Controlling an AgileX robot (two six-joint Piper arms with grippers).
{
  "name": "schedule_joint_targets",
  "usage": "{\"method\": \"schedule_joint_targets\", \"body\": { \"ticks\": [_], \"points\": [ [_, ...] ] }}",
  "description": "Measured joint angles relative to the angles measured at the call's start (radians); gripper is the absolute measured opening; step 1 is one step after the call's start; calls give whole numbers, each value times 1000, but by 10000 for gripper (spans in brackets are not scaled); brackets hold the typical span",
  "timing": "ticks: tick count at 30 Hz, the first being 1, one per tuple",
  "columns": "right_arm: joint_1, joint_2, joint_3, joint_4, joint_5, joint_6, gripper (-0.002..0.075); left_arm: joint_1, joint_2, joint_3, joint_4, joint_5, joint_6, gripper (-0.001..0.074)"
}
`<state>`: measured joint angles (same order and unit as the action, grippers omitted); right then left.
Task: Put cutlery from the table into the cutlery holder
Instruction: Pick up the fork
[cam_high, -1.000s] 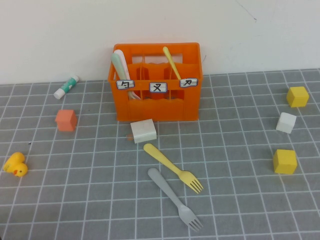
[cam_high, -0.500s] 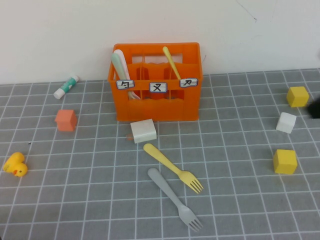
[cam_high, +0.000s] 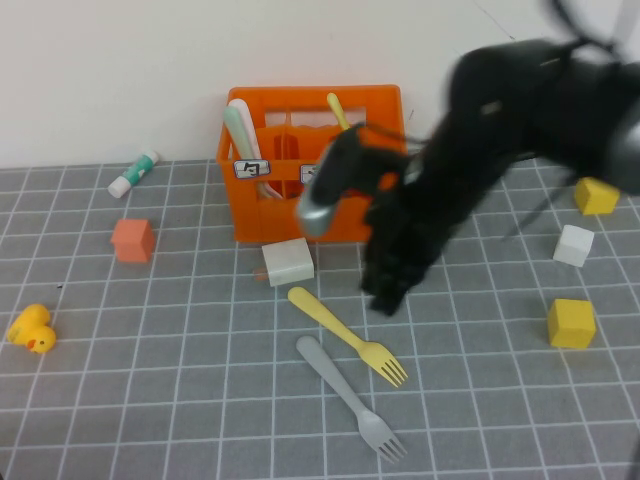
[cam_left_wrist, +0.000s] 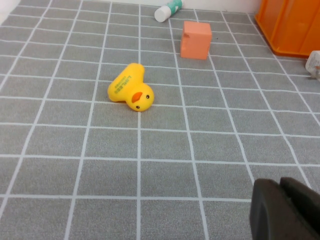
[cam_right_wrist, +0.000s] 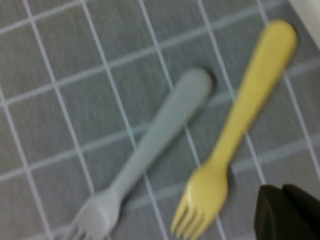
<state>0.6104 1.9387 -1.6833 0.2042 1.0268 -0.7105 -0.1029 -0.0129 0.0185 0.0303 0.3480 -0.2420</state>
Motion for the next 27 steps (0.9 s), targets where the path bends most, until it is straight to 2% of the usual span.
{"method": "schedule_joint_targets", "body": {
  "ticks": [3,5,10,13,16,27],
  "points": [
    [25,75,-70,-4,7,0,9,0,0,0,0,0,0,-1],
    [26,109,-104,-4,7,0,57,0,0,0,0,0,0,-1],
    [26,165,-137,-4,1,8,293,0,0,0,0,0,0,-1],
    [26,196,-140,-4,-30,12,382,0,0,0,0,0,0,-1],
    [26,223,-140,-4,-70,22,411,0,0,0,0,0,0,-1],
    [26,308,-143,31,-177,100,419,0,0,0,0,0,-3,-1]
  ]
}}
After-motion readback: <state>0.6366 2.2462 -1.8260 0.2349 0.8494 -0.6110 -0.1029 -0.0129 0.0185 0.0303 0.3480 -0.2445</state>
